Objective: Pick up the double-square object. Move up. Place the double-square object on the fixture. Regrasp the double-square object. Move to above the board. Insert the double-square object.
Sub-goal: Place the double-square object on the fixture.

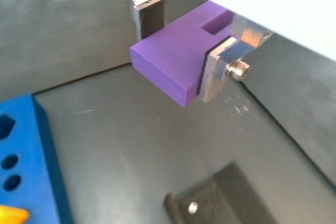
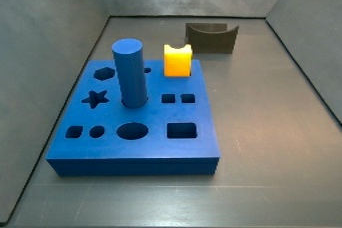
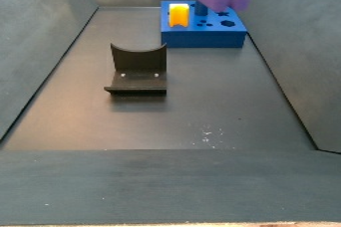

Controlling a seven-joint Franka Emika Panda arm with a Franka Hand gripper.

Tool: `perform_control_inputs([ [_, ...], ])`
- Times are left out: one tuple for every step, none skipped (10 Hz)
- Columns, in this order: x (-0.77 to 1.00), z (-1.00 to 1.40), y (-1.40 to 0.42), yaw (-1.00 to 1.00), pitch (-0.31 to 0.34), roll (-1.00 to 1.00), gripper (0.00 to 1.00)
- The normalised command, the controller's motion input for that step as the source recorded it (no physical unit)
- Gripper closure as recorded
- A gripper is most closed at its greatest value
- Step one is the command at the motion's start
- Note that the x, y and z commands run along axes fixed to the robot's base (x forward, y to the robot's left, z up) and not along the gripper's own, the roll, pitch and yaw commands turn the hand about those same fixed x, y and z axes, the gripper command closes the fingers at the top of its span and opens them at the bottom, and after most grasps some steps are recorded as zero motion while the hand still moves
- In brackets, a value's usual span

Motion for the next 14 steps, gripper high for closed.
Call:
perform_control_inputs([
  [1.00,0.11,-0.21,-1.00,0.164,-0.16,1.00],
  [1.00,0.10,-0.19,-1.00,0.194,-0.18,1.00],
  [1.00,0.09,-0.17,-1.00,0.229,-0.21,1.00],
  [1.00,0.08,-0.15,-0.80,0.218,-0.21,1.00],
  [1.00,0.07,-0.12,-0.46,0.178,-0.19,1.00],
  [1.00,0.07,-0.10,-0.28,0.149,-0.16,1.00],
  [1.00,0.06,-0.09,-0.15,0.130,-0.14,1.00],
  [1.00,0.05,-0.07,-0.11,0.129,-0.13,1.00],
  [1.00,-0.40,0.32,0.09,-0.023,-1.00,1.00],
  [0.99,-0.45,0.38,0.09,-0.022,-1.00,1.00],
  [0.92,-0.34,0.31,0.08,-0.030,-1.00,1.00],
  [0.79,-0.14,0.14,0.06,-0.022,-1.00,1.00],
  [0.65,-0.08,0.09,0.06,-0.002,-1.00,1.00],
  [0.50,-0.04,0.07,0.05,0.035,-1.00,1.00],
])
